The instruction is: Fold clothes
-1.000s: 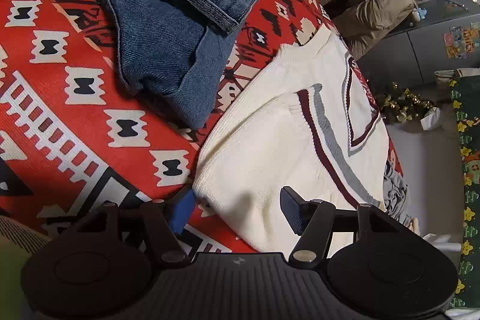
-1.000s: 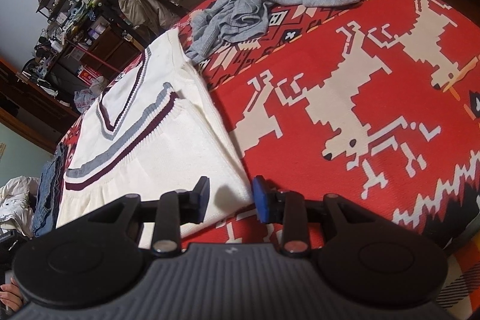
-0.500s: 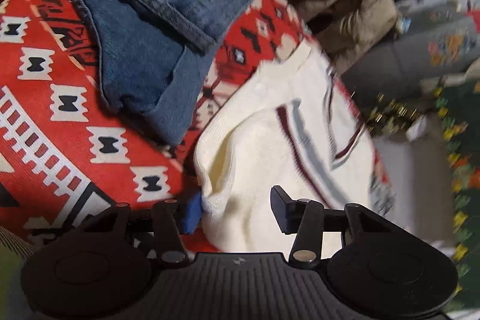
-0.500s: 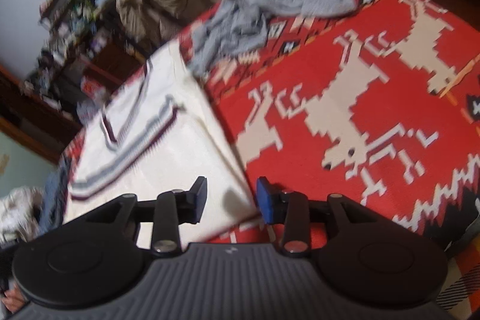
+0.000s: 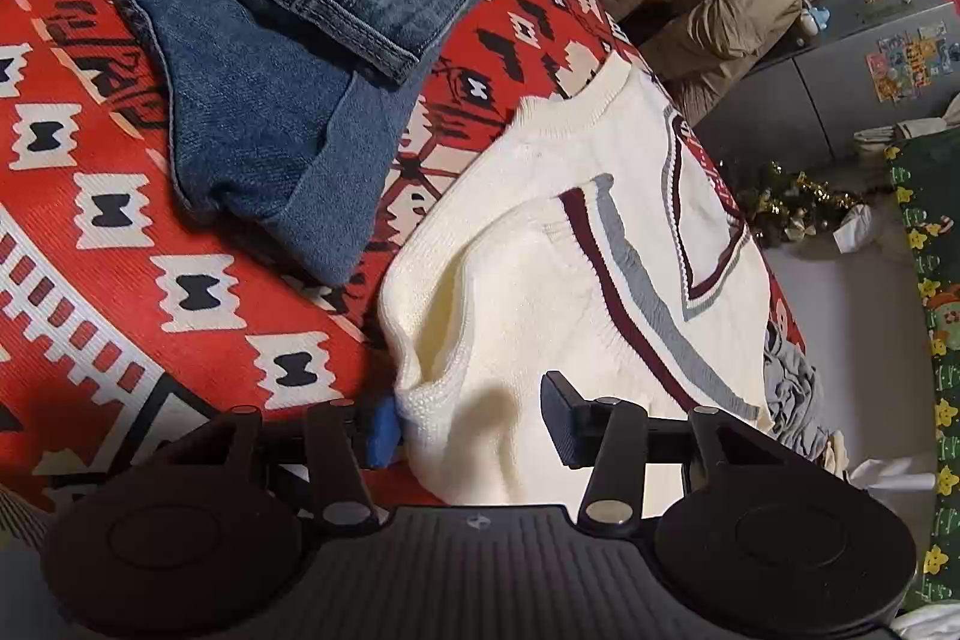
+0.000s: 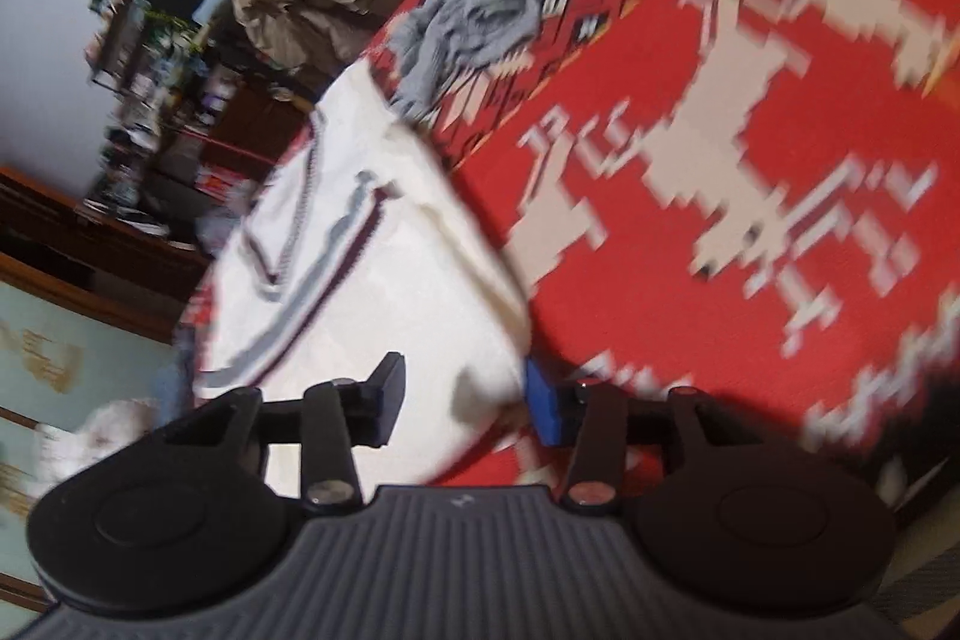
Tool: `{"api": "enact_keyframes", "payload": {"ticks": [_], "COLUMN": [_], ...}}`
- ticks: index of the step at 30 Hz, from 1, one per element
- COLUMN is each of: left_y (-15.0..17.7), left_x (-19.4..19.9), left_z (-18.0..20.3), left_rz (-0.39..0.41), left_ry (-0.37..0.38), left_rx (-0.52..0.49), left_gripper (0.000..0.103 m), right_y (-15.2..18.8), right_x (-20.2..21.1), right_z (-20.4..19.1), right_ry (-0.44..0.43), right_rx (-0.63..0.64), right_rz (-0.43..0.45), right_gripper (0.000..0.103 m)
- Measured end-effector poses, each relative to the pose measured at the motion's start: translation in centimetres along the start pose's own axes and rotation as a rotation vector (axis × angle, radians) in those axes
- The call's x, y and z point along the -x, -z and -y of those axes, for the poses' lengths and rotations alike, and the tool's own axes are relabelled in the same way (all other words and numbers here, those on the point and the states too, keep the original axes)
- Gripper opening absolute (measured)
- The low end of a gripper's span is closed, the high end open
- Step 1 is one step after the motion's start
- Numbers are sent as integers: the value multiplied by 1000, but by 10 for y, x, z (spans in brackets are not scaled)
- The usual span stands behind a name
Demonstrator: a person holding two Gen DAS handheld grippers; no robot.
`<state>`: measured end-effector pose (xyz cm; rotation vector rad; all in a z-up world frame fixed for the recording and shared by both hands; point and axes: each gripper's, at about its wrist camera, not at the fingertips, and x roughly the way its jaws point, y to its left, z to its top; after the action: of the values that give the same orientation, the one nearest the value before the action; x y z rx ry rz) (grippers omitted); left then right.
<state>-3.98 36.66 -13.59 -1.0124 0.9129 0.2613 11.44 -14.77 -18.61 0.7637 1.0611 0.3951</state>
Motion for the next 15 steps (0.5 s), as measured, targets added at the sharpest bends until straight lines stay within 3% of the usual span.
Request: {"api": "enact_keyframes", "payload": {"ticks": [5, 9, 11, 13, 14, 15], "left_y": [0, -1, -1, 0, 0, 1], "left_x": [0, -2, -5, -7, -7, -8], "left_z": [4, 4, 5, 9, 11, 13], "left_rz": [0, 8, 11, 18, 23, 29], "left_ry": [-1, -11, -28, -48, -63, -78], "left_rx": [-21, -24, -34, -56, -72, -89], "left_gripper": [46, 46, 45, 44, 40, 31], "right_y": [6, 3, 1, 0, -1, -1], "right_x": [-9, -12, -15, -18, -19, -19], "right_z": [-6, -10, -11, -14, -15, -15], "right_ry": [-24, 2, 21, 57, 70, 74], "right_rx": [-2, -7, 4, 32, 41, 42], "right_rz": [-45, 36, 59, 78, 87, 93], "right_gripper": [49, 47, 43, 29, 29, 28]}}
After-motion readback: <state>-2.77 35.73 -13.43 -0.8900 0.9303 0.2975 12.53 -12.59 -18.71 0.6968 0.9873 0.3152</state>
